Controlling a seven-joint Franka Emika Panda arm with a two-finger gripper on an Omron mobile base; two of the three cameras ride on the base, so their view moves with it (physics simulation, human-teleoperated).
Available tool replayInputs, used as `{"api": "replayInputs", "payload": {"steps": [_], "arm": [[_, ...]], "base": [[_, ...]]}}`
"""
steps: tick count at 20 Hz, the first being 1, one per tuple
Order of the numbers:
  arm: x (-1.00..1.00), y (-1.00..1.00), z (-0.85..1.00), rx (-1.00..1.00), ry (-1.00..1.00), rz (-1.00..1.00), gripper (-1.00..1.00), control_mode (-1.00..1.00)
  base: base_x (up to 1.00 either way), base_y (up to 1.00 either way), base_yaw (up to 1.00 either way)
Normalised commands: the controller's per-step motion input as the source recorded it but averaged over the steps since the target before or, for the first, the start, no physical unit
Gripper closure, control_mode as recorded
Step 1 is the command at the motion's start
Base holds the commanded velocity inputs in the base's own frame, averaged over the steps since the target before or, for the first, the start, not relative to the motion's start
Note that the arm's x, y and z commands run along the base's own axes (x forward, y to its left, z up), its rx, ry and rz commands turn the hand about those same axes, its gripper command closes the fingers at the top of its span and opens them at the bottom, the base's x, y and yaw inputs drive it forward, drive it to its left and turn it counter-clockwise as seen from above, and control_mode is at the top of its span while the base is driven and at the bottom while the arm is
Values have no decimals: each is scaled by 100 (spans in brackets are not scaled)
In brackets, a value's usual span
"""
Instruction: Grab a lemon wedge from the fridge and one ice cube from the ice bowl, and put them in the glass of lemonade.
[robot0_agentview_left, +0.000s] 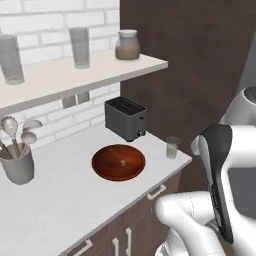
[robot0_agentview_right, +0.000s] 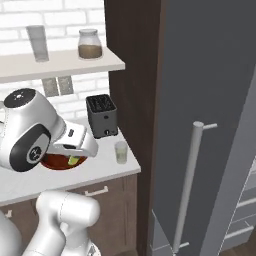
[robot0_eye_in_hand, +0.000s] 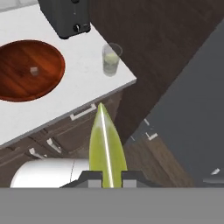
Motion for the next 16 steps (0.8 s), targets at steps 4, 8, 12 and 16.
{"api": "replayInputs", "payload": {"steps": [4, 8, 12, 16], "arm": [[0, 0, 0, 0, 0, 0, 100, 100], [0, 0, 0, 0, 0, 0, 100, 100], [0, 0, 0, 0, 0, 0, 100, 100], [0, 0, 0, 0, 0, 0, 100, 100]], "base": [[61, 18, -9], [40, 5, -3], [3, 0, 0], [0, 0, 0]]}}
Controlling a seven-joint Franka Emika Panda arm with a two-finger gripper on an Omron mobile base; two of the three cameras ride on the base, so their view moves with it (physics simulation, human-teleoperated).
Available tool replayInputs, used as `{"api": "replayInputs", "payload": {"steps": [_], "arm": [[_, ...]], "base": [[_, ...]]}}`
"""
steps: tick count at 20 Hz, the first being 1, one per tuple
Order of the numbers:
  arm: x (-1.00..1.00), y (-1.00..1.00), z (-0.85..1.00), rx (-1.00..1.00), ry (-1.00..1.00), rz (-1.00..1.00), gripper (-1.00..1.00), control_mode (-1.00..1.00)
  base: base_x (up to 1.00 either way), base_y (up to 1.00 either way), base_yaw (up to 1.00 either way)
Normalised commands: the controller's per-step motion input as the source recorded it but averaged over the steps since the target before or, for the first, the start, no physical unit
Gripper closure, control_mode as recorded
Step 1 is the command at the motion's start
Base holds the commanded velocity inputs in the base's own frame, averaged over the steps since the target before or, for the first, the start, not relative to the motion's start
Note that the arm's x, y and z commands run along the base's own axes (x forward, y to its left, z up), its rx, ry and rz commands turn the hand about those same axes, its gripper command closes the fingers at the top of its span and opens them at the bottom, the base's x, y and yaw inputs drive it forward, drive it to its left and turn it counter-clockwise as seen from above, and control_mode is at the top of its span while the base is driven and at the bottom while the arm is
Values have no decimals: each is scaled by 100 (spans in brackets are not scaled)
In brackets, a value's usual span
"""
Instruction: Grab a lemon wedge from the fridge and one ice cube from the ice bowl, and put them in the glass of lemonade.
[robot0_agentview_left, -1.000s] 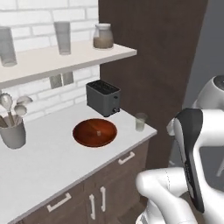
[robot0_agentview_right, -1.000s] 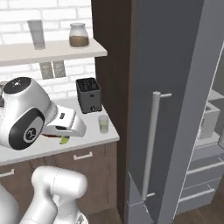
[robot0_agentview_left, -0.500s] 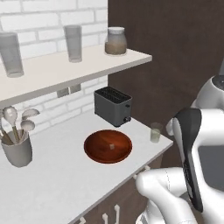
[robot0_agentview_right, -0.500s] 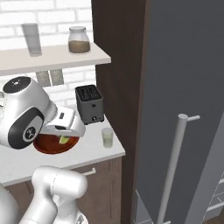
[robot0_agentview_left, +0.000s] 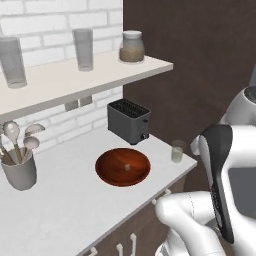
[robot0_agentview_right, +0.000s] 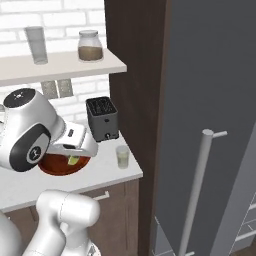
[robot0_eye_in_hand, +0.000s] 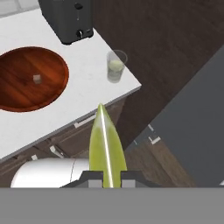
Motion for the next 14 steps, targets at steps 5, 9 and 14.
{"api": "replayInputs", "payload": {"steps": [5, 9, 14], "arm": [[8, 2, 0, 0, 0, -1, 100, -100], [49, 6, -13, 0, 0, -5, 100, -100], [86, 0, -50, 0, 0, -5, 100, -100]], "base": [[0, 0, 0], [0, 0, 0], [0, 0, 0]]}}
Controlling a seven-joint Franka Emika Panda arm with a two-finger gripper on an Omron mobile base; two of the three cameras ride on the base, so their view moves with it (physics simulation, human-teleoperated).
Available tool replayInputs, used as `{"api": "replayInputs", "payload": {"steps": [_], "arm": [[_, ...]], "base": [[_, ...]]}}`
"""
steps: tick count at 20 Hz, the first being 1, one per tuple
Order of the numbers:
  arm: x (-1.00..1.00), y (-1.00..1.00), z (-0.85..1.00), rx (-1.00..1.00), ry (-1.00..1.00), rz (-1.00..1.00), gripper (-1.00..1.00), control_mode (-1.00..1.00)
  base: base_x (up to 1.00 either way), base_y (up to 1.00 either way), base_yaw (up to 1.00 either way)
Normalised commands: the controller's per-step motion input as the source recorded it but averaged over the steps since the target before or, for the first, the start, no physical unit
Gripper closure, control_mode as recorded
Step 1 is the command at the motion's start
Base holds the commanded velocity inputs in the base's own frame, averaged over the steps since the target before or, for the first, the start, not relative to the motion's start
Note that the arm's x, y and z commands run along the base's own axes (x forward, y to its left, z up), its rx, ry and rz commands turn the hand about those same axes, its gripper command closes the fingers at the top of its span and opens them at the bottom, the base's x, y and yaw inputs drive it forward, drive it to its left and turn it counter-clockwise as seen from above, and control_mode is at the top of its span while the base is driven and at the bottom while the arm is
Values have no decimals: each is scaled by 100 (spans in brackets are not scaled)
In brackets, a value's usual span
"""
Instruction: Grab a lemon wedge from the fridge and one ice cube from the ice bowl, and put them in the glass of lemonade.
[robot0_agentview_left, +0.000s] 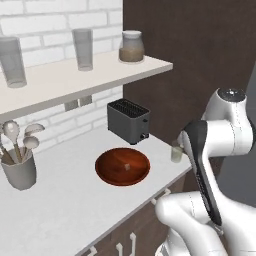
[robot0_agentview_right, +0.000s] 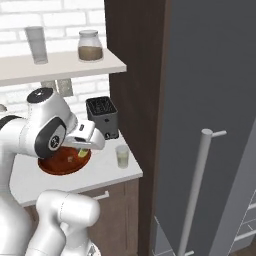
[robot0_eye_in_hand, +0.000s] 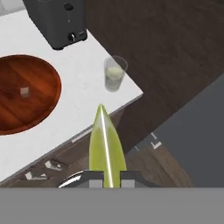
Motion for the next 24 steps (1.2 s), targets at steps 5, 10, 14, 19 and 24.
{"api": "replayInputs", "payload": {"steps": [5, 10, 14, 19, 24], "arm": [[100, -8, -45, 0, 0, -12, 100, -100], [79, -30, -5, 9, 0, -7, 100, -100], [35, -28, 0, 11, 2, -1, 100, -100], [10, -7, -5, 1, 6, 0, 100, -100], [40, 3, -2, -5, 25, -1, 100, -100]], "base": [[0, 0, 0], [0, 0, 0], [0, 0, 0], [0, 0, 0], [0, 0, 0]]}}
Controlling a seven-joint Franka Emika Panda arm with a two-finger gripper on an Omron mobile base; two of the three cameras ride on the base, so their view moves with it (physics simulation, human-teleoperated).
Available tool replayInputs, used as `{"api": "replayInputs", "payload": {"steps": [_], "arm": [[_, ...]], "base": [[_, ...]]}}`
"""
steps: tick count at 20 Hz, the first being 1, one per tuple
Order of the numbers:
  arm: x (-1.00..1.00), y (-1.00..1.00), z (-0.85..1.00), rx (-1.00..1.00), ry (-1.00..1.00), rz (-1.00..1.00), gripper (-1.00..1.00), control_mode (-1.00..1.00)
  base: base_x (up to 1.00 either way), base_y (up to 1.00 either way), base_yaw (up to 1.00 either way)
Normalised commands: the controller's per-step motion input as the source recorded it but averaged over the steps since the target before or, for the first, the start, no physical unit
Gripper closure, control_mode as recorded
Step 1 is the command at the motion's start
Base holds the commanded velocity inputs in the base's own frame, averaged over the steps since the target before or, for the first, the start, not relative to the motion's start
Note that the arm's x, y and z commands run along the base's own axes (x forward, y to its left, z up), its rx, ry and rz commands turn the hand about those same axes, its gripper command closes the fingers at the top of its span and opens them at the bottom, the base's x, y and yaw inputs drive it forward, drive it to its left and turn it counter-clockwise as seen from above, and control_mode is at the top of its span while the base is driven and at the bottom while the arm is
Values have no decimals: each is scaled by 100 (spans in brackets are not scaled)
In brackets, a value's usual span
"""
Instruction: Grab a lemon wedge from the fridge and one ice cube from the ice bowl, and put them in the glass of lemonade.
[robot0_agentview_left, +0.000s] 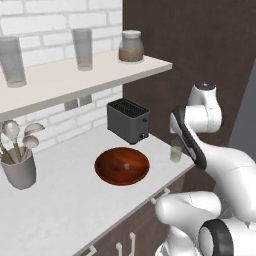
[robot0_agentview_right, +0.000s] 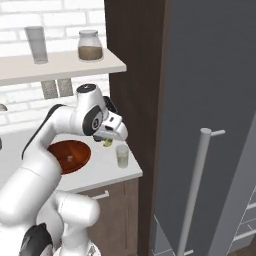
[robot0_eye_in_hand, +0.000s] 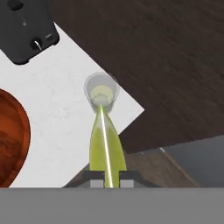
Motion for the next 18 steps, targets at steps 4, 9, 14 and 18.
{"api": "replayInputs", "payload": {"steps": [4, 9, 14, 18], "arm": [[24, 1, -7, -2, 12, -5, 100, -100], [2, 3, -19, 0, 1, 0, 100, -100], [2, 0, -28, 0, 0, 0, 100, -100], [0, 0, -40, 0, -9, 0, 100, -100]], "base": [[0, 0, 0], [0, 0, 0], [0, 0, 0], [0, 0, 0]]}}
